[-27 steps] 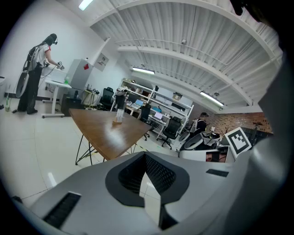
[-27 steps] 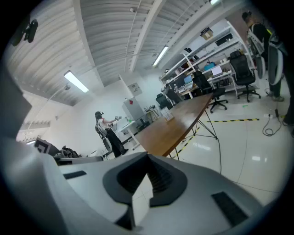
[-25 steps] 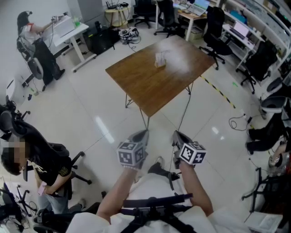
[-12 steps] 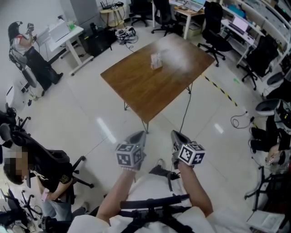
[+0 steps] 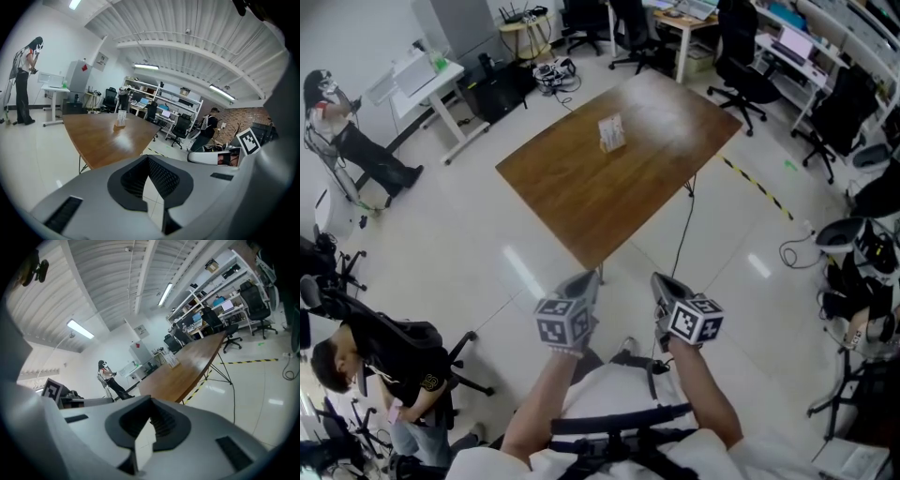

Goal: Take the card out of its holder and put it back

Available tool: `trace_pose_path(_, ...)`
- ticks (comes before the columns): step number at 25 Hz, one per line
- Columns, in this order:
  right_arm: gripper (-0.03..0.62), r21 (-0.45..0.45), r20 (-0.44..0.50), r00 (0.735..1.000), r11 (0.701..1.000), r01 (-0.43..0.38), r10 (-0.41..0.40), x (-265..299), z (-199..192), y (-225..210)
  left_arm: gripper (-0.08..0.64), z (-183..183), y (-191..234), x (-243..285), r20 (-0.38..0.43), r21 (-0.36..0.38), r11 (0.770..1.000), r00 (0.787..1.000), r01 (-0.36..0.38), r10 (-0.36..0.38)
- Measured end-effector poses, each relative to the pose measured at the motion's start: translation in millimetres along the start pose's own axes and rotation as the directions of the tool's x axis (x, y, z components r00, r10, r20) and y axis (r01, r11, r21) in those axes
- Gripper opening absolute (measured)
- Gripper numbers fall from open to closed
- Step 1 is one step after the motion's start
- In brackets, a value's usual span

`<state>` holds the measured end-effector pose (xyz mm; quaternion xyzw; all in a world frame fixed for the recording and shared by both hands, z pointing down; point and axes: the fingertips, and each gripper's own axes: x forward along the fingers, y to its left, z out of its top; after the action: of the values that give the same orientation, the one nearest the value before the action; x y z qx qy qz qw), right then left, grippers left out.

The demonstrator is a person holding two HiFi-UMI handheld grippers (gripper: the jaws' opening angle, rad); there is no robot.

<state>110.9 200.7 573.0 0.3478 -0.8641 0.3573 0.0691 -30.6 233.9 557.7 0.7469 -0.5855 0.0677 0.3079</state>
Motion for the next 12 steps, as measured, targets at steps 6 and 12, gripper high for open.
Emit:
trace_pose_path(6,0.0,0.017,-0.021,1.0,1.0,-0.005,0.005,5.1,4.9,-19.0,0.0,11.3,10.0,14.6,0.0,-0.022,0.999,1.0,-0.031,0.031)
trace_pose_path(12,0.0,0.029,-0.042,0.999,0.999,-0.018,0.019,26.5,13.2,-28.6,0.0,20.6,15.8,44.0,-0.03,-0.018,0.999,0.999,-0.035,0.035)
